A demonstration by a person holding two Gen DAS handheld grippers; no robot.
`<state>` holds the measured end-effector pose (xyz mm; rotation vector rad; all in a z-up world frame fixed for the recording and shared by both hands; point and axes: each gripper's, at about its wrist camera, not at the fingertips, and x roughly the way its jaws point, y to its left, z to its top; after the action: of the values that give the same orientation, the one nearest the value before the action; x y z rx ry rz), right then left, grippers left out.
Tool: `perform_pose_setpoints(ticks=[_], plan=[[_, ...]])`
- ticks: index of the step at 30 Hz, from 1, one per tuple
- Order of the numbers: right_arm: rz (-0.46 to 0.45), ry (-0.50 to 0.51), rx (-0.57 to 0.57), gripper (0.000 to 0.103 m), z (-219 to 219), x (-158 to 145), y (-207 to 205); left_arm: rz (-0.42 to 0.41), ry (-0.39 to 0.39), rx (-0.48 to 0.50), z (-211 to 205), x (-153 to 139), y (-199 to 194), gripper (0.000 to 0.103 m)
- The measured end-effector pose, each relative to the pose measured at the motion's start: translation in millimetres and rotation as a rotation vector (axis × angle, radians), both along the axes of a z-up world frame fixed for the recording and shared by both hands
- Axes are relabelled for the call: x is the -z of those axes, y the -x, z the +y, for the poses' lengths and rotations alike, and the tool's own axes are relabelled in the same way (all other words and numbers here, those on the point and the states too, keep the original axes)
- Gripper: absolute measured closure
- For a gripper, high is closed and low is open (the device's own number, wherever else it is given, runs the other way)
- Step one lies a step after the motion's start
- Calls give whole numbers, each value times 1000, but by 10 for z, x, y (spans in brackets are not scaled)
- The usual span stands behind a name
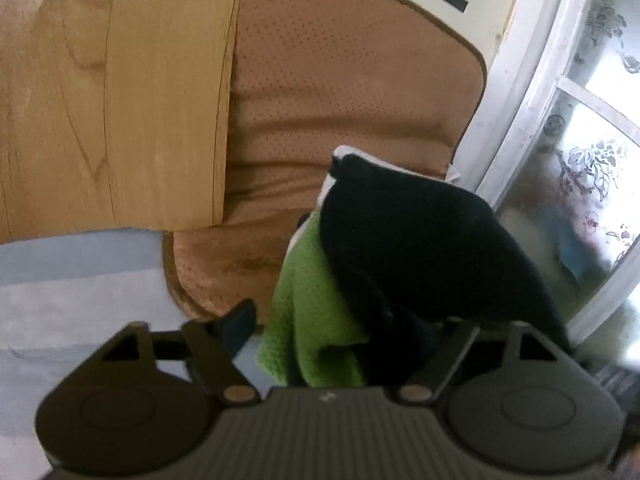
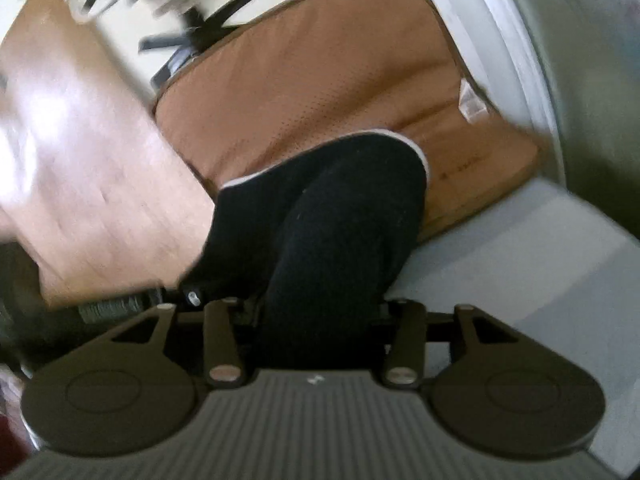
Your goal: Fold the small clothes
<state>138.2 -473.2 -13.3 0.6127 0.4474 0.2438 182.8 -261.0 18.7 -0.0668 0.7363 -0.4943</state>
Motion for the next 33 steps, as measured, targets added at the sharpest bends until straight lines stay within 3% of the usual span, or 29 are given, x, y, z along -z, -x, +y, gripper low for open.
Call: perform_pose_setpoints(ticks=[6,9,11,16,24,33], plan=[[-31,71,49,45,36,-28,114,-93,-51,-89,244,-195,380,23],[-35,158,178,29,59,-60,183,-150,-115,-127,395,-288,648,22],[-14,220,255,28,138,-99,286,-181,-181,-138,496,-294,874,21],[-7,175,298,22,359,-70,864,-204,-274,-133,788,-169,1455,15],[-46,139,349,18,1133,84,1811,-185,-310,-172,1237,10,2035,8],[12,192,417,14,1569,212,1996,-204,-316,-199,1598,64,2402,2]])
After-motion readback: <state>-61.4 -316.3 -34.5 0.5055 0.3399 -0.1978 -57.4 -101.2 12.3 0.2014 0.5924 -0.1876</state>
